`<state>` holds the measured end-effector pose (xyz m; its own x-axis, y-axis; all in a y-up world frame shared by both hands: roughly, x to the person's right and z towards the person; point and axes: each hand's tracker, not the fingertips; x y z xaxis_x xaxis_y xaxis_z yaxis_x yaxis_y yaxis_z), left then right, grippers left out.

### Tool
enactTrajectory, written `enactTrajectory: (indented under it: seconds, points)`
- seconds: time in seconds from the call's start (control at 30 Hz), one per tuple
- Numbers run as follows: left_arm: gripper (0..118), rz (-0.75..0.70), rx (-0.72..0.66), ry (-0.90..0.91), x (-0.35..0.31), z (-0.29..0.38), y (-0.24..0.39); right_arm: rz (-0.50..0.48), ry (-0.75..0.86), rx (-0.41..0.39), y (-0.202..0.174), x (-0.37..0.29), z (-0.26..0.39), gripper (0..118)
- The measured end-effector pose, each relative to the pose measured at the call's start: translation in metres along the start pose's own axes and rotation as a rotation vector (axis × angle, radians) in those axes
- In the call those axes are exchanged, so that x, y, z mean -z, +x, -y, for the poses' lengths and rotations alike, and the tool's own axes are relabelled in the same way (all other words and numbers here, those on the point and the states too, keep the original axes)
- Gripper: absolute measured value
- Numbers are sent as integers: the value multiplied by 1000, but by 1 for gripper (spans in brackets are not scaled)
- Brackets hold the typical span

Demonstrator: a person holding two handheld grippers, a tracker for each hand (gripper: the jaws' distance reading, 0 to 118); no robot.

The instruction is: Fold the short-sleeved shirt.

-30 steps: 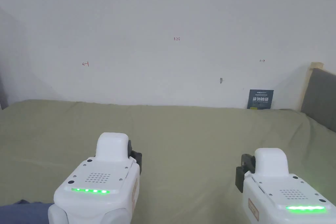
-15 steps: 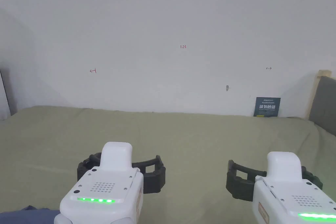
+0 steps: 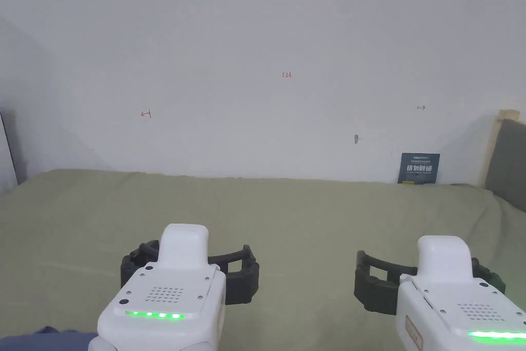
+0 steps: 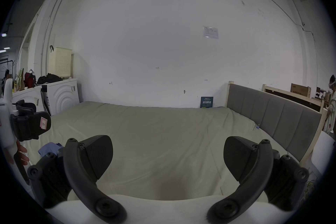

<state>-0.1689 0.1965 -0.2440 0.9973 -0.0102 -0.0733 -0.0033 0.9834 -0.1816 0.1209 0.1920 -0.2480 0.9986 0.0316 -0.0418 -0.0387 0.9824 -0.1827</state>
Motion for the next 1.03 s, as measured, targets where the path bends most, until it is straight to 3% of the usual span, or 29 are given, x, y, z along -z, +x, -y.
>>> enactTrajectory:
  seconds: [0.33, 0.6, 0.7, 0.83, 0.93, 1.0, 1.03]
  points:
    - [118, 145, 2, -24, -10, -12, 2, -17, 6, -16, -1, -5, -5, 118]
    - [118, -73, 135, -58, -20, -31, 23, -25, 5, -3, 1, -8, -10, 118]
    - [118, -29, 120, -57, -21, -35, 21, -26, 12, -2, 0, -7, -13, 118]
    - [118, 16, -19, -56, -19, -45, 14, -35, 15, -4, -1, -8, -16, 118]
    - [118, 131, -109, -93, -20, -50, 6, -37, 14, -2, 0, -8, -15, 118]
    - [118, 174, -65, -121, -24, -54, 7, -45, 18, 20, 4, -8, -17, 118]
    - [118, 127, -43, -78, -30, -54, 9, -40, 14, 23, 5, -7, -17, 118]
